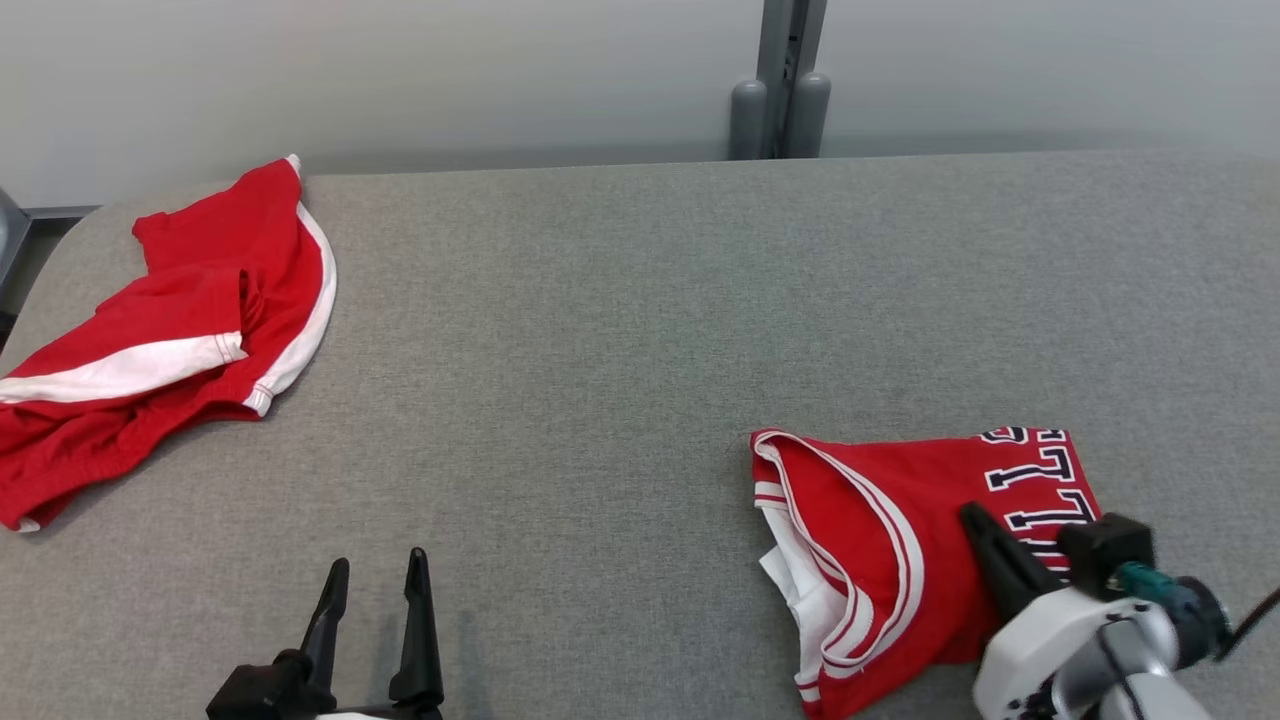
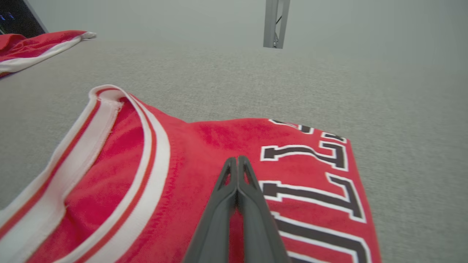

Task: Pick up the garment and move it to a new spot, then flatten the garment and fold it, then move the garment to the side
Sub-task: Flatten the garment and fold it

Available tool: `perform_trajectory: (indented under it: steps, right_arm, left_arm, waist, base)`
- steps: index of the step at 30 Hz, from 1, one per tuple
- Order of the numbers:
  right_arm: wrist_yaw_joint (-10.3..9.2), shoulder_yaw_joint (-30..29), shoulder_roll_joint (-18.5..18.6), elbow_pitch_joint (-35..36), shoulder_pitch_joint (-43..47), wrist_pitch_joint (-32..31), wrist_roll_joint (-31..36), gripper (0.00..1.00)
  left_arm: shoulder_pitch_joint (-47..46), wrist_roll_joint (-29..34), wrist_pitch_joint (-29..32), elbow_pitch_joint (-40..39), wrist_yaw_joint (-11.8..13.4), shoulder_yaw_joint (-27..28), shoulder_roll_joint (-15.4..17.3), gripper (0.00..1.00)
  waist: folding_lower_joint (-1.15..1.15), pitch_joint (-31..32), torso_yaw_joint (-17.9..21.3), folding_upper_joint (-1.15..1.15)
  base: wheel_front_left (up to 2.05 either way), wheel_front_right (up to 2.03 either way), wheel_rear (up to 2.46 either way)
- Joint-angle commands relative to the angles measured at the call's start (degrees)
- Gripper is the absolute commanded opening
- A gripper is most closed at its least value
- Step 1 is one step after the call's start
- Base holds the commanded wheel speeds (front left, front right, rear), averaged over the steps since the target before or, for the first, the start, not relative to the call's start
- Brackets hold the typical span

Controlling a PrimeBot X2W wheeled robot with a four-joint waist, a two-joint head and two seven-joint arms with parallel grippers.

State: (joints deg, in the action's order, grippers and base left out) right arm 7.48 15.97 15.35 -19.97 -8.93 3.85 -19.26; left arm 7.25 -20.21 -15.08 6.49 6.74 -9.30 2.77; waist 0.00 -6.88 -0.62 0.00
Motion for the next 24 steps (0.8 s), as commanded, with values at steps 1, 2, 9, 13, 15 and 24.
perform_trajectory:
  steps: [1, 2, 9, 13, 15, 24]
  right_arm:
    - [0.03, 2.1, -1.2, -2.2, -1.3, 1.2, 0.3, 0.00]
    - [0.03, 3.7, -2.0, -3.9, -2.0, 1.7, 0.2, 0.00]
    - [0.03, 14.4, -6.2, -11.8, -6.3, 4.4, -1.6, 0.00]
    - [0.03, 18.5, -7.7, -14.8, -8.2, 6.3, -1.5, 0.00]
    - [0.03, 20.8, -8.1, -16.0, -8.7, 7.0, -1.2, 0.00]
    - [0.02, 21.8, -7.5, -14.5, -8.3, 10.5, -2.9, 0.00]
  left_arm:
    - [-1.1, 0.2, -0.1, 0.1, -0.1, 0.3, 0.2, 1.00]
    - [-1.1, 0.1, -0.1, 0.3, -0.1, 0.5, 0.2, 1.00]
    - [-1.2, -0.4, -0.1, 0.9, -0.2, 0.4, 0.2, 1.00]
    - [-1.1, -0.9, -0.1, 0.9, 0.0, 0.2, 0.2, 1.00]
    - [-0.8, -1.0, -0.1, 1.0, 0.2, 0.1, 0.2, 1.00]
    - [0.6, -1.7, -0.1, -0.3, -0.2, 1.2, 0.3, 1.00]
  waist:
    - [0.00, -0.3, -0.8, 0.00]
    - [0.00, -0.3, -1.0, 0.00]
    - [0.00, -0.1, -2.2, 0.00]
    - [0.00, 0.4, -2.6, 0.00]
    - [0.00, 1.0, -2.6, 0.00]
    - [0.00, 4.1, -0.5, 0.00]
  base:
    - [0.00, 0.00, 0.00]
    - [0.00, 0.00, 0.00]
    - [0.00, 0.00, 0.00]
    - [0.00, 0.00, 0.00]
    - [0.00, 0.00, 0.00]
    - [0.00, 0.00, 0.00]
